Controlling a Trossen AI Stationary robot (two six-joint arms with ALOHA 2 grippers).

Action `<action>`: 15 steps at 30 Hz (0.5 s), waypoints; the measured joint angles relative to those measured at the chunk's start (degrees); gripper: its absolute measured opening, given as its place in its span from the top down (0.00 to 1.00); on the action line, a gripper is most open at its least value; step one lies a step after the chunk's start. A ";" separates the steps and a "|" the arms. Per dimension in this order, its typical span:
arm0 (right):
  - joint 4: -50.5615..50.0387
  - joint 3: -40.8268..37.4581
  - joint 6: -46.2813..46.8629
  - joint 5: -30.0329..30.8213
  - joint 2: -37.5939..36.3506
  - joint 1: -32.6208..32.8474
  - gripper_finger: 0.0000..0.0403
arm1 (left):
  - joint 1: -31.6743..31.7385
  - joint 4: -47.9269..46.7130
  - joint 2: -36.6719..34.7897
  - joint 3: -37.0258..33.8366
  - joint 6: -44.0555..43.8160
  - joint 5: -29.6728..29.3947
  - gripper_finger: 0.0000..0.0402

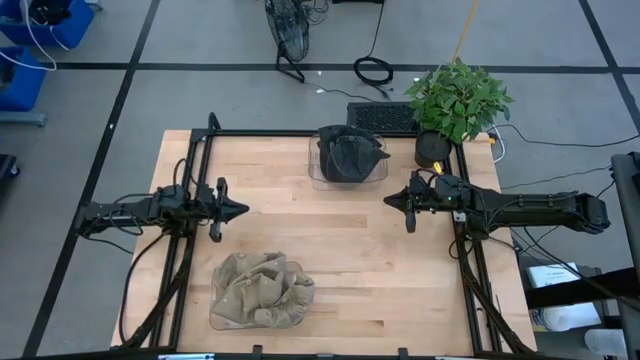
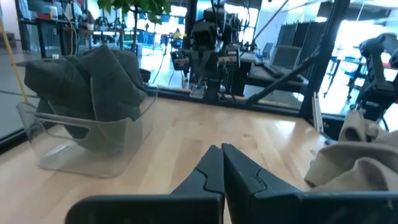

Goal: Pick & Place hat
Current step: Return to Home Position

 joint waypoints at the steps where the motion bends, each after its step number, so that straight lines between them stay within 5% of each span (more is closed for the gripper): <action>1: 0.00 0.00 0.00 -0.01 0.01 0.01 1.00 | 0.00 -0.34 0.02 0.00 0.29 0.00 1.00; 15: 0.00 0.00 -0.42 0.01 0.00 0.00 1.00 | 0.00 -0.57 0.22 0.04 0.75 -0.47 0.93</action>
